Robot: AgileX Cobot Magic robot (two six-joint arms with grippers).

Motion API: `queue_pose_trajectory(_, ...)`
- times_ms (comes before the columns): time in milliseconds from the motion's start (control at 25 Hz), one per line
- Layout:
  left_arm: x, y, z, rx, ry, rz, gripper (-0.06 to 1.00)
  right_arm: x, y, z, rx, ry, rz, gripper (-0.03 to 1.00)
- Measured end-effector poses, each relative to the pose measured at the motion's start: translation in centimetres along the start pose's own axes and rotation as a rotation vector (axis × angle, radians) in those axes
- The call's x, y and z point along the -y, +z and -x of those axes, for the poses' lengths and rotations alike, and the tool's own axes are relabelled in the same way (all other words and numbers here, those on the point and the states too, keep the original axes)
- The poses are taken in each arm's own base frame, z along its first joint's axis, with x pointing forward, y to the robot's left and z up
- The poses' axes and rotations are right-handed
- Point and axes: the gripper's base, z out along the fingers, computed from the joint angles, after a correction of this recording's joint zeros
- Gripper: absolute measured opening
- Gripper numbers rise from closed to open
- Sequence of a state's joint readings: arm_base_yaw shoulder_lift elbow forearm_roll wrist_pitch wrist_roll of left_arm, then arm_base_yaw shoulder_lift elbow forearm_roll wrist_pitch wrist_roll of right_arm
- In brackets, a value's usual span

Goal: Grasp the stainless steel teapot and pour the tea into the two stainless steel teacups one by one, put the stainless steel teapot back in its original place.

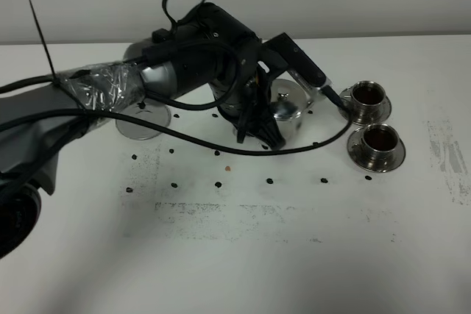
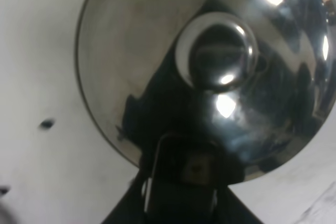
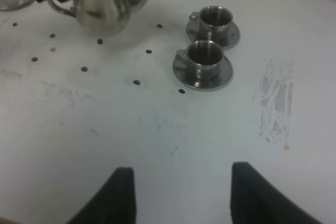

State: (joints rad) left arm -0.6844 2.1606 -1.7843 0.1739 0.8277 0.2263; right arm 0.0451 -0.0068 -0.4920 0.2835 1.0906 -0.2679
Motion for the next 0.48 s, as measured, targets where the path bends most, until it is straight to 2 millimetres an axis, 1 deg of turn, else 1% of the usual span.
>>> queue_pose_trajectory(200, -3.4, -1.2, -1.5, -0.024, -0.073, 0.024, 0.16, 0.0, 0.0, 0.0, 0.0, 0.0, 0.0, 0.4)
queue_pose_trajectory(360, -5.6, -2.2, -2.7, -0.041, -0.126, 0.04, 0.16, 0.0, 0.0, 0.0, 0.0, 0.0, 0.0, 0.4)
queue_pose_trajectory(480, -6.9, -2.4, -3.9, -0.051, -0.16, 0.048, 0.16, 0.0, 0.0, 0.0, 0.0, 0.0, 0.0, 0.4)
